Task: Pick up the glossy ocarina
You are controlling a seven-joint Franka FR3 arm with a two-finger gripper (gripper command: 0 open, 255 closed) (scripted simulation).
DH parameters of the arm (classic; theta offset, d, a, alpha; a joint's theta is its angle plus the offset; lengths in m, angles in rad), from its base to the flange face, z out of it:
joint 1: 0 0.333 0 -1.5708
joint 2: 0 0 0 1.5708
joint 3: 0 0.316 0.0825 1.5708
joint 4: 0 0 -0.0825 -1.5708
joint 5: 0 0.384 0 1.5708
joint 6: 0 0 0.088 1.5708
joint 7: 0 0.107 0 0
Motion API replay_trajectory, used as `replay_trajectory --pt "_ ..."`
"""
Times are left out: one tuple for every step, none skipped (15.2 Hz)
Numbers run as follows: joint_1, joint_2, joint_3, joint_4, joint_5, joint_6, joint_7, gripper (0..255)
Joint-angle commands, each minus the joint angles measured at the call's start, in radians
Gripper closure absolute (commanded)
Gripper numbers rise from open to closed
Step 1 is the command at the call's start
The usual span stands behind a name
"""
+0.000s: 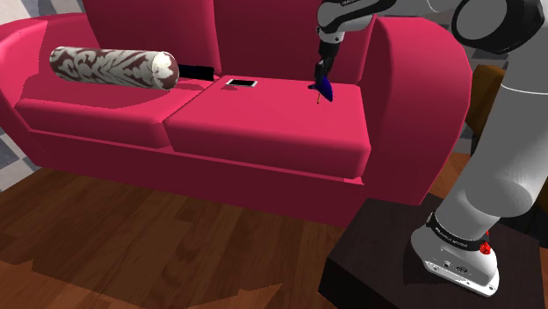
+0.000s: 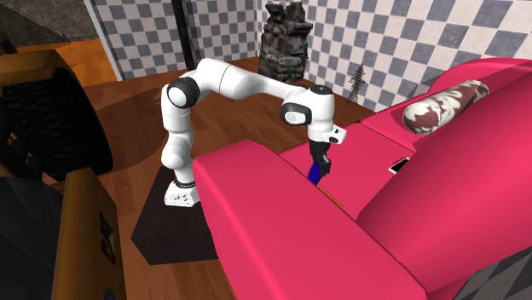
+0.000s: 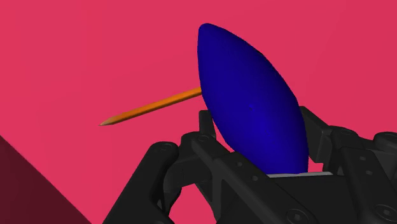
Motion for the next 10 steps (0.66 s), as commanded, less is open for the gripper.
replay_trajectory --pt "0.000 -0.004 -0.001 0.025 -0.002 -0.029 0.002 255" --pt "-0.001 -0.005 -0.001 0.037 -0.003 -0.042 0.003 255" --pt "-0.001 -0.006 -0.001 0.050 -0.003 -0.055 0.003 255" --pt "-0.001 -0.006 -0.002 0.063 -0.004 -0.069 0.004 255" --pt "-0.001 -0.006 -0.002 0.076 -0.004 -0.082 0.004 255" --pt "-0.002 -0.006 -0.002 0.089 -0.005 -0.095 0.005 255" --pt "-0.002 -0.006 -0.002 0.103 -0.005 -0.109 0.005 255" --pt "-0.003 -0.005 -0.003 0.117 -0.005 -0.122 0.006 255" --pt "-0.003 -0.005 -0.003 0.119 -0.005 -0.124 0.006 255" --pt "-0.003 -0.005 -0.003 0.119 -0.005 -0.124 0.006 255"
